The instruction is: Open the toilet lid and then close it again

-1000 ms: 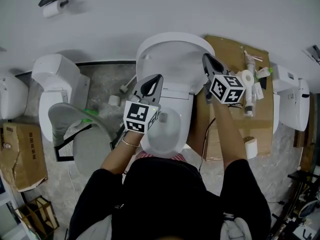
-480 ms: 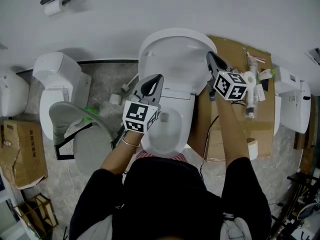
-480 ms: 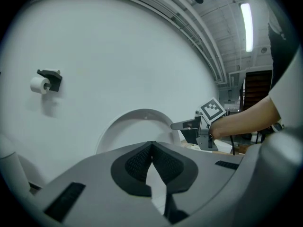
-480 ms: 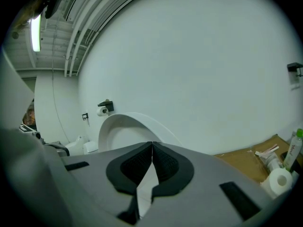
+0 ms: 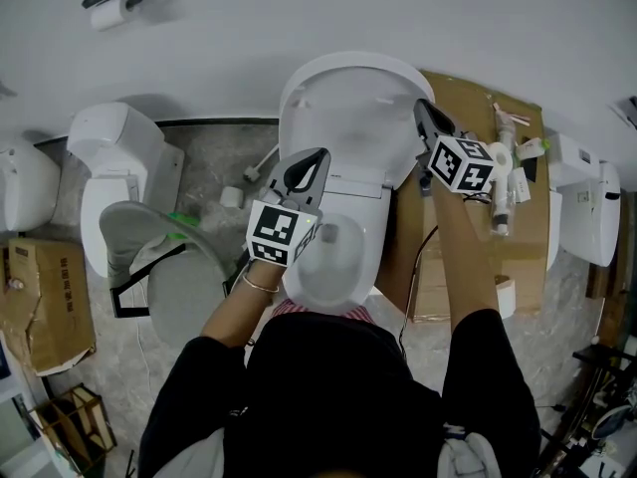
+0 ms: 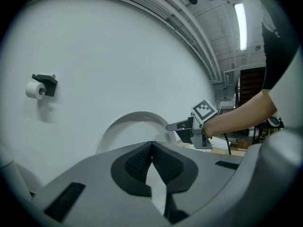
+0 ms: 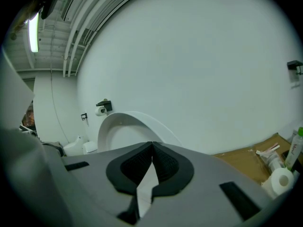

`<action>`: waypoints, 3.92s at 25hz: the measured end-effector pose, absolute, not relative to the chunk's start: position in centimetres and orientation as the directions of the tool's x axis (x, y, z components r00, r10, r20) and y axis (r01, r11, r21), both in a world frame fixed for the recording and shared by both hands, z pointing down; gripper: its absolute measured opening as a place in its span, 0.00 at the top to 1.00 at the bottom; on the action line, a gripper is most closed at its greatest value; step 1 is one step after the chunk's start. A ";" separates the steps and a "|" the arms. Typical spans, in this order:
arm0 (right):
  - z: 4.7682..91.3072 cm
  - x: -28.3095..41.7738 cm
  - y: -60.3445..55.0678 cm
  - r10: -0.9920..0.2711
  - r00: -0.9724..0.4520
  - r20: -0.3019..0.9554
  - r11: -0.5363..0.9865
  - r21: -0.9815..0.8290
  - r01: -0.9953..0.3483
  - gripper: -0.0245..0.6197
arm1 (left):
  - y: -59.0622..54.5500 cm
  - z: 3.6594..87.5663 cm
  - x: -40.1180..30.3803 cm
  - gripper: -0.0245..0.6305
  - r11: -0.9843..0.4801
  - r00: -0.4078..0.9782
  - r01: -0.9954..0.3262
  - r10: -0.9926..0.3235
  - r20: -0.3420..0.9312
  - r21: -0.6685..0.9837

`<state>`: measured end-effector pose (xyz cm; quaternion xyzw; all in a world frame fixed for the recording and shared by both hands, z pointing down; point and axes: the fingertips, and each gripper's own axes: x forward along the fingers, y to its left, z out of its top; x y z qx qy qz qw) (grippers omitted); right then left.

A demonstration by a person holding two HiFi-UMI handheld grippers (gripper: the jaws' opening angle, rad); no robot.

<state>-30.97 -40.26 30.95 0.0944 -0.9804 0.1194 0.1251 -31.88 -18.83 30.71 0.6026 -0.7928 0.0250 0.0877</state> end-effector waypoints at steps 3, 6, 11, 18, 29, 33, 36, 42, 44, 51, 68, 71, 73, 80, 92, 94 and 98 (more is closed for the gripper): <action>31.1 -31.2 -40.4 -0.152 -0.951 0.271 0.954 -0.212 -0.213 0.93 | -18.7 30.6 -31.8 0.96 0.267 -0.254 -0.962 -0.952 0.170 0.060; 31.3 -31.2 -40.4 -0.153 -0.949 0.274 0.952 -0.216 -0.216 0.93 | -18.6 30.5 -31.7 0.96 0.268 -0.254 -0.962 -0.952 0.169 0.061; 31.2 -31.0 -40.2 -0.165 -0.948 0.274 0.948 -0.219 -0.229 0.93 | -18.4 30.2 -31.7 0.96 0.269 -0.257 -0.961 -0.953 0.161 0.058; 30.6 -30.2 -39.8 -0.169 -0.952 0.254 0.942 -0.243 -0.232 0.93 | -18.5 29.6 -31.2 0.96 0.262 -0.252 -0.963 -0.956 0.150 0.055; 29.5 -26.5 -37.3 -0.161 -0.965 0.209 0.936 -0.277 -0.216 0.93 | -18.6 28.5 -28.9 0.96 0.225 -0.217 -0.973 -0.967 0.131 0.047; 29.2 -24.6 -36.3 -0.170 -0.965 0.198 0.932 -0.285 -0.222 0.93 | -18.7 27.8 -27.6 0.96 0.202 -0.197 -0.979 -0.973 0.124 0.030; 28.8 -23.3 -35.6 -0.178 -0.966 0.186 0.931 -0.287 -0.227 0.93 | -18.8 27.3 -26.7 0.96 0.186 -0.183 -0.982 -0.976 0.117 0.024; 27.7 -20.4 -34.1 -0.195 -0.971 0.140 0.916 -0.327 -0.231 0.93 | -18.9 26.0 -24.4 0.96 0.147 -0.149 -0.989 -0.983 0.111 -0.019; 27.5 -19.3 -33.5 -0.194 -0.972 0.129 0.911 -0.345 -0.228 0.93 | -19.1 25.5 -23.4 0.96 0.129 -0.132 -0.991 -0.986 0.105 -0.032; 27.0 -15.9 -31.6 -0.183 -0.976 0.121 0.913 -0.348 -0.214 0.93 | -19.7 24.9 -20.5 0.96 0.076 -0.080 -0.996 -0.992 0.100 -0.039; 23.9 -9.8 -27.2 -0.221 -0.975 0.018 0.909 -0.358 -0.213 0.93 | -20.2 23.8 -15.8 0.96 0.000 -0.007 -0.998 -0.994 0.107 -0.069; 23.0 -9.3 -26.7 -0.231 -0.973 -0.002 0.909 -0.357 -0.216 0.93 | -20.0 23.7 -15.6 0.96 -0.007 -0.001 -0.997 -0.994 0.106 -0.073; 22.9 -9.2 -26.3 -0.224 -0.974 0.005 0.910 -0.357 -0.211 0.93 | -19.7 23.8 -15.6 0.96 -0.005 -0.003 -0.998 -0.994 0.106 -0.068; 23.3 -9.3 -25.5 -0.215 -0.976 0.019 0.907 -0.365 -0.207 0.93 | -19.3 24.1 -15.7 0.96 -0.002 -0.003 -0.999 -0.994 0.107 -0.051; 23.7 -10.2 -25.5 -0.210 -0.977 0.024 0.907 -0.368 -0.204 0.93 | -19.3 24.5 -16.4 0.96 -0.011 0.007 -0.999 -0.994 0.110 -0.034; 23.8 -10.3 -25.5 -0.213 -0.977 0.028 0.906 -0.369 -0.208 0.93 | -19.3 24.5 -16.6 0.96 -0.008 0.004 -0.999 -0.994 0.108 -0.037; 24.0 -10.5 -25.4 -0.220 -0.975 0.034 0.904 -0.369 -0.216 0.93 | -19.3 24.7 -17.1 0.96 -0.007 0.003 -0.999 -0.994 0.108 -0.034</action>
